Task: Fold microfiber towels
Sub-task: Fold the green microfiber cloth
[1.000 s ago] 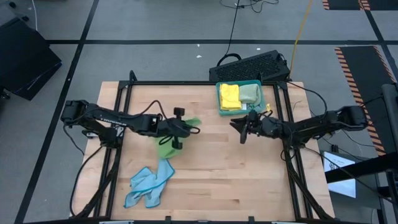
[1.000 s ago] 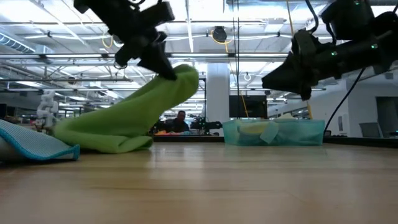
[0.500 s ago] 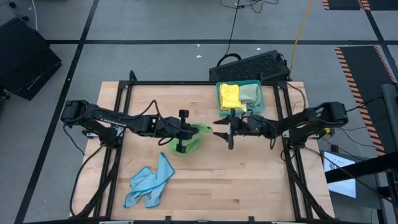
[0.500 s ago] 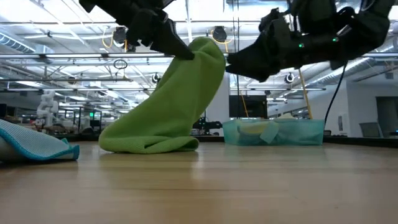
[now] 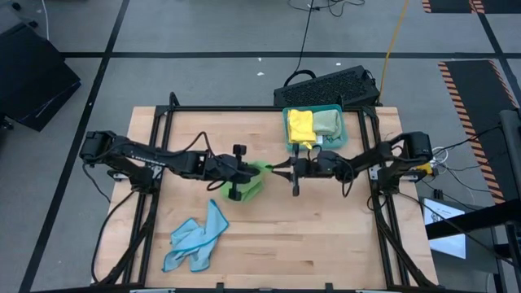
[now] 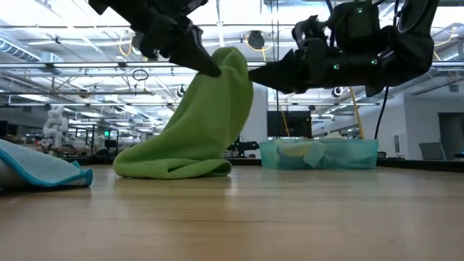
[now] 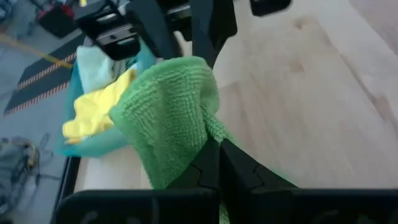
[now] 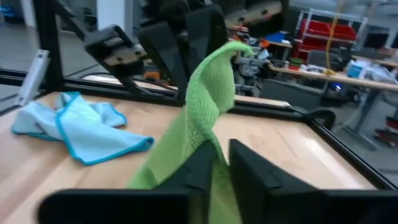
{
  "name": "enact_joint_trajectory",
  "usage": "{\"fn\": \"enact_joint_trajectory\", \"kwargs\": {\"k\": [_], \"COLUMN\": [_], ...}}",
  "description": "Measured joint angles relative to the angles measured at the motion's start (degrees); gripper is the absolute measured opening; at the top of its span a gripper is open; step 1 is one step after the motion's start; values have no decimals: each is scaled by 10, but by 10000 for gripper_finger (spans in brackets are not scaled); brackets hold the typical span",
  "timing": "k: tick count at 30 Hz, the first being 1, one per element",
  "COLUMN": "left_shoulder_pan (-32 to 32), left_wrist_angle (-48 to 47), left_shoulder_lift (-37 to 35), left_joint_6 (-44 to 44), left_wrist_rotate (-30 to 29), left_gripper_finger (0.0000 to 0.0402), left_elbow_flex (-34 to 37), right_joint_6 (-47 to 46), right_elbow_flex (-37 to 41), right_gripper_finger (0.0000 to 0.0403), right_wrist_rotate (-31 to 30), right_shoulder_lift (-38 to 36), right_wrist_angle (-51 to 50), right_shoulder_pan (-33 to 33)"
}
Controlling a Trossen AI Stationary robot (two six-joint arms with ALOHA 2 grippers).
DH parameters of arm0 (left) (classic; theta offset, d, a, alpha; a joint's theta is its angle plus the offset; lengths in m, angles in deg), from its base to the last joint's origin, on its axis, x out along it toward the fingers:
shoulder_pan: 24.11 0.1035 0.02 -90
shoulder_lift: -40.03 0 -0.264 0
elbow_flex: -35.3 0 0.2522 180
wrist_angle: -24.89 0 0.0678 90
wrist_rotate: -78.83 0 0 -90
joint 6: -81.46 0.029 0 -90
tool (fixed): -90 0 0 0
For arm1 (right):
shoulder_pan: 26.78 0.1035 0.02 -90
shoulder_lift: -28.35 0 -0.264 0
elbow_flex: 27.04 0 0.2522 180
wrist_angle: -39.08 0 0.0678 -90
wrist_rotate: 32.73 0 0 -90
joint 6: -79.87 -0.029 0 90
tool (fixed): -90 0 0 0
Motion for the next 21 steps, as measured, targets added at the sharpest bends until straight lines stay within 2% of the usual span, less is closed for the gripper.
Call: {"fn": "enact_joint_trajectory", "kwargs": {"k": [3, 8, 11, 14, 18, 21], "left_shoulder_pan": [9, 21, 30, 38, 41, 43], "left_wrist_angle": [8, 1, -24, -43, -43, -38], "left_shoulder_lift": [0, 0, 0, 0, 0, 0], "left_joint_6": [-18, -18, -22, -36, -37, -35], "left_wrist_rotate": [-2, -2, -16, -45, -43, -47], "left_gripper_finger": [5, 5, 5, 5, 5, 5], "left_elbow_flex": [0, 0, 0, 0, 0, 0], "right_joint_6": [-13, -53, -77, -93, -125, -157], "right_elbow_flex": [0, 0, 0, 0, 0, 0], "right_gripper_finger": [8, 16, 7, 3, 5, 6], "right_wrist_rotate": [-1, 0, 0, 1, -2, -12], "right_shoulder_lift": [0, 0, 0, -8, -20, -22], "right_wrist_angle": [-13, -13, -20, -60, -117, -122], "right_shoulder_pan": [-7, -6, 11, 32, 43, 40]}}
